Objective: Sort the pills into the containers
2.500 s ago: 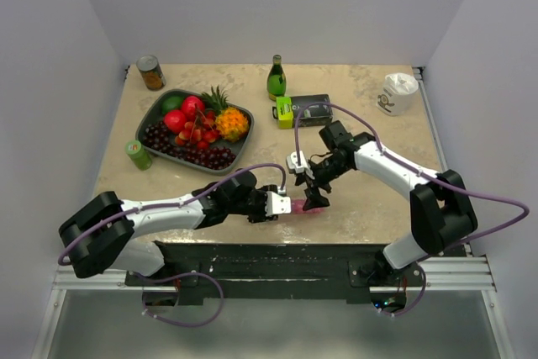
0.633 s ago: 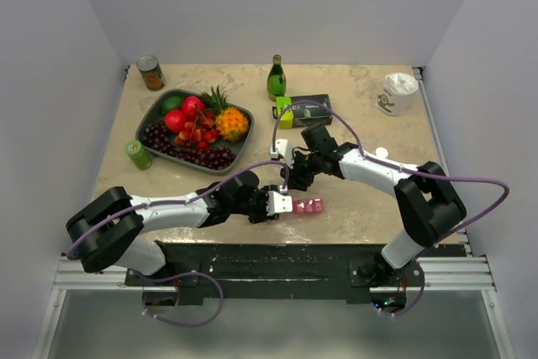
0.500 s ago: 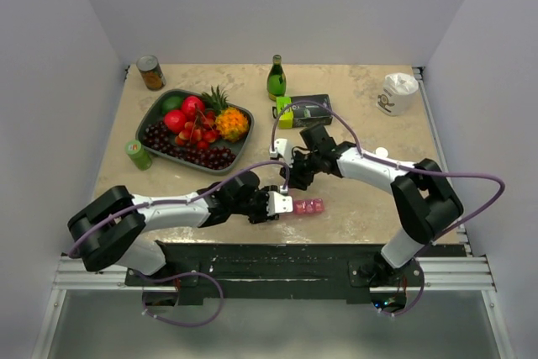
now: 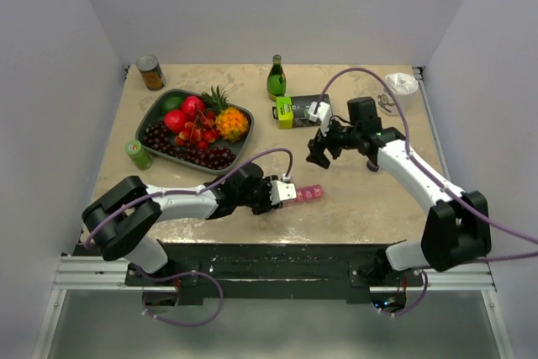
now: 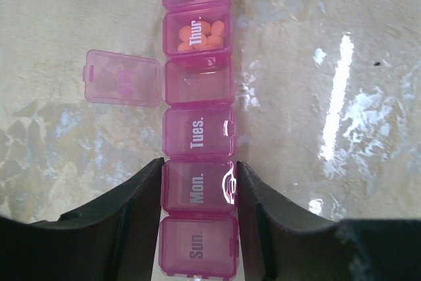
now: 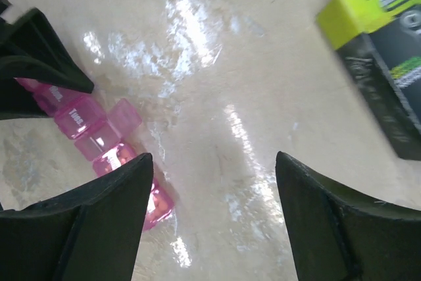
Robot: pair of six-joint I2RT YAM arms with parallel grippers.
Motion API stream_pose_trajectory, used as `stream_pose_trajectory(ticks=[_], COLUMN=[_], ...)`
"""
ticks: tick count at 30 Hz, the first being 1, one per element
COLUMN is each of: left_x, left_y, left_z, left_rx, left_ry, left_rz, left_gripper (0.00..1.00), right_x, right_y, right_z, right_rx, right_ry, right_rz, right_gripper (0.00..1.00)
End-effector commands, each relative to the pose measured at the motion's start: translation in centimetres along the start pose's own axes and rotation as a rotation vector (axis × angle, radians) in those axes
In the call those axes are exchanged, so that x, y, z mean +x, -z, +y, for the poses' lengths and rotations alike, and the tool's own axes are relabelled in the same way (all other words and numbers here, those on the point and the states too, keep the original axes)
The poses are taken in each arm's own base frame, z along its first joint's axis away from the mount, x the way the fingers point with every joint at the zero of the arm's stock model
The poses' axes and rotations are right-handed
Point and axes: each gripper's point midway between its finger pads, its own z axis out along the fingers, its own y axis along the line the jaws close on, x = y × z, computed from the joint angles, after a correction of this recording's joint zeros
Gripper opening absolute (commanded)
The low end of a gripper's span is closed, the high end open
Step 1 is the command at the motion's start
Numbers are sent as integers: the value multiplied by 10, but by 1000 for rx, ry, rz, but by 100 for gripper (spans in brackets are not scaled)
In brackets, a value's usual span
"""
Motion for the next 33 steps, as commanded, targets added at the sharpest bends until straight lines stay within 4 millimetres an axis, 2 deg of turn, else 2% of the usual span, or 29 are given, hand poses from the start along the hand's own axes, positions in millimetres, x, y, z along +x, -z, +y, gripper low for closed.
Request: stream_pose_trajectory(ticks=[1,9,12,15,16,17,18,19,20,21,22,24,25,26,27,28,30,31,33], left_x=[-22,-36,-48,-70,-80,-88,-81,-90,-83,-64,-60,-32,-16,-5,10,32,62,80,102], left_y=[-2,18,34,69,98,115,130,164,181,195,226,250,276,287,299,317,340,342,350], left_z=[23,35,43,64,86,97,105,130,140,144,168,175,187,190,191,196,200,200,204], left_rx=[-64,-142,-188,-268,-340,-374,-416,-518,-578,-633,-727,-816,-913,-961,-1022,-1112,-1253,-1291,-1373], left_ry=[19,51,86,206,260,303,401,456,535,651,719,862,918,955,1003,1054,1131,1163,1221], left_rz=[-36,-64,-97,-192,-254,-294,-287,-340,-327,-267,-278,-224,-229,-223,-208,-191,-170,-137,-112], left_gripper=[47,77,78,78,78,78,80,86,91,92,92,92,93,93,93,98,99,99,100], right_x=[-21,-23,-28,-36,-39,-42,-50,-53,-56,-64,-66,-67,-68,-69,-59,-57,-44,-42,-40], right_y=[30,48,55,64,68,72,77,80,84,89,90,92,90,89,83,82,79,79,76], right_z=[6,0,-1,0,0,3,2,4,4,2,3,8,11,16,22,20,20,21,22], right_rx=[-32,-21,-11,-1,4,4,12,12,23,32,31,5,-8,-36,-56,-45,-35,-37,-52], right_ry=[20,12,20,39,45,46,58,45,31,26,14,-9,-25,-31,-51,-51,-74,-74,-79], right_rz=[-108,-137,-150,-167,-172,-174,-185,-190,-189,-204,-205,-203,-213,-232,-231,-243,-225,-222,-219], right_gripper=[80,81,81,82,82,82,82,83,88,90,91,93,93,93,93,93,94,94,94])
